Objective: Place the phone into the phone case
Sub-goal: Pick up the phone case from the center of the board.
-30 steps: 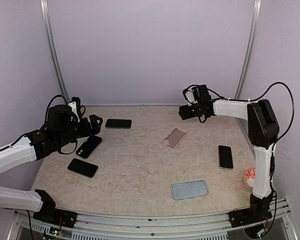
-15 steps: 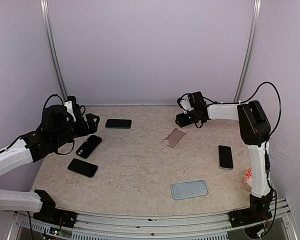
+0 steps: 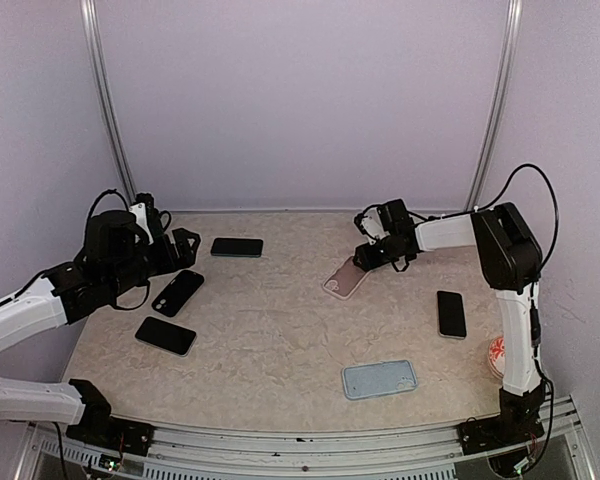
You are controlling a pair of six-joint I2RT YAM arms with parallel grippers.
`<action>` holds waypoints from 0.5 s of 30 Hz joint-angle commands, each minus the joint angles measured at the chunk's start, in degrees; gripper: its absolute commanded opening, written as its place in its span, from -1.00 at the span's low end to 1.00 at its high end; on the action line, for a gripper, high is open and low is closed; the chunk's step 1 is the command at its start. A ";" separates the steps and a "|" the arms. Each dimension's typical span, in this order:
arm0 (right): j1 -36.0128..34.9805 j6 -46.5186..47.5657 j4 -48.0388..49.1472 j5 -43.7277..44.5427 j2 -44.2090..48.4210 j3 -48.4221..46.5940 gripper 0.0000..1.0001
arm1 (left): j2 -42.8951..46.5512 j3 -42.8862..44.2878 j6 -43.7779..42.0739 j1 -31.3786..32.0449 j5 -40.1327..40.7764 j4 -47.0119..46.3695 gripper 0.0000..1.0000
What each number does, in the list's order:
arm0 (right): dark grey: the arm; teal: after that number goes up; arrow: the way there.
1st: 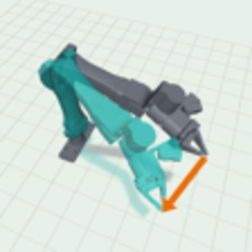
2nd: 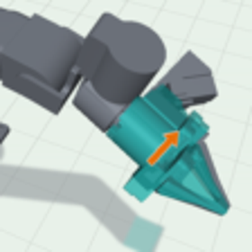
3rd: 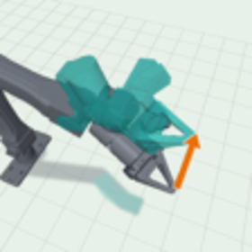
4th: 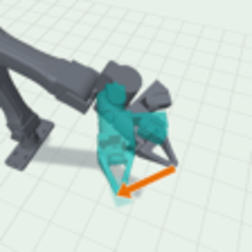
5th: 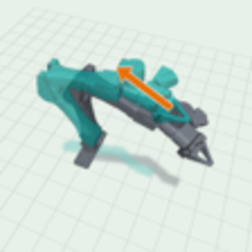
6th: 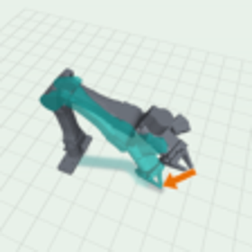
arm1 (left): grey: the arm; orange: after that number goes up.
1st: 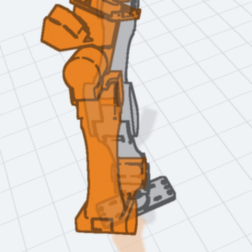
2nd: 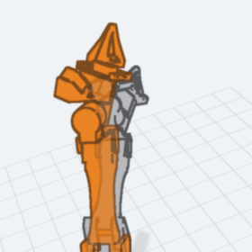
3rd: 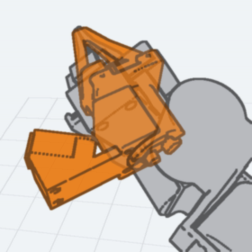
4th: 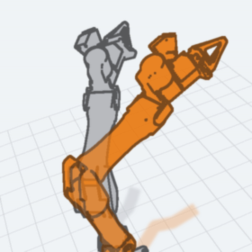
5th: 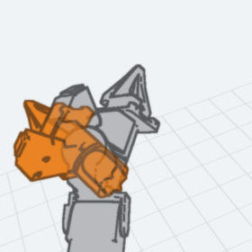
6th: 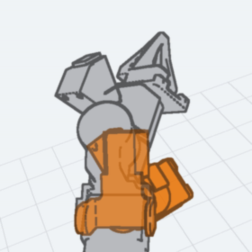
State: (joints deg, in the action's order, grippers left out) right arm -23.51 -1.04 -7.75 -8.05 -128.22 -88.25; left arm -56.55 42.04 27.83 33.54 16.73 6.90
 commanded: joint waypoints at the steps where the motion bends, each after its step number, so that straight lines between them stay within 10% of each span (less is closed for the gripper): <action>1: -0.40 0.42 -0.66 -0.16 1.57 2.27 -0.03 | -0.95 -0.23 0.11 0.39 -0.95 -1.04 0.98; 15: -1.39 -8.53 4.64 -2.37 10.20 13.92 -0.75 | -0.76 -1.46 0.21 0.39 -1.04 -1.87 0.98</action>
State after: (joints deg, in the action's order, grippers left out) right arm -23.53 -4.86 -4.64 -10.39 -122.56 -78.91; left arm -57.91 41.98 27.86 33.54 15.88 6.83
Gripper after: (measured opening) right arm 0.172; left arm 0.989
